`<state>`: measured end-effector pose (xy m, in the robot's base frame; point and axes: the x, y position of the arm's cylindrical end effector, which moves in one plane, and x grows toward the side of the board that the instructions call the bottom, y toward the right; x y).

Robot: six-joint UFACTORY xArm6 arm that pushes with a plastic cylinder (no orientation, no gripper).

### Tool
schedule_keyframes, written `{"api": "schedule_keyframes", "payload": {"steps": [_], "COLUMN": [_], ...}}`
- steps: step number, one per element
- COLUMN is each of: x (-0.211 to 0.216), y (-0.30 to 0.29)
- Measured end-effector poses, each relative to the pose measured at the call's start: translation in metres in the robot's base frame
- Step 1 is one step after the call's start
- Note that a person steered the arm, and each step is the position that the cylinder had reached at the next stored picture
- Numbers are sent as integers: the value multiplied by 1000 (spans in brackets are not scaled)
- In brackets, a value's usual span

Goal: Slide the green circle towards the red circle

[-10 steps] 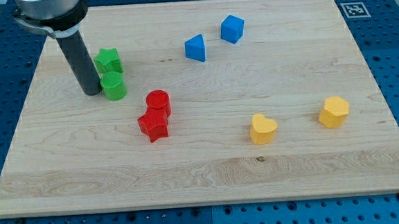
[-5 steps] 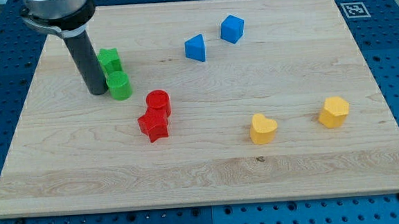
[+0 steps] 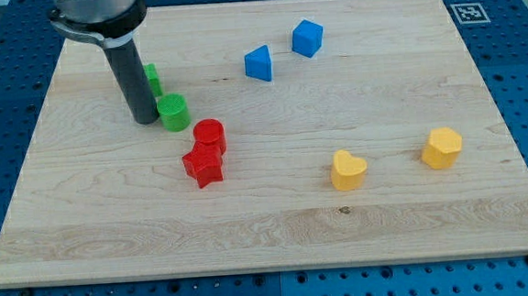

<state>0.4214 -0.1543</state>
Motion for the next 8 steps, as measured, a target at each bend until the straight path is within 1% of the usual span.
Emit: {"api": "schedule_keyframes", "payload": {"steps": [1,5,7,8], "x": [0,-4,-33,-28], "y": [0,33,43,56]}}
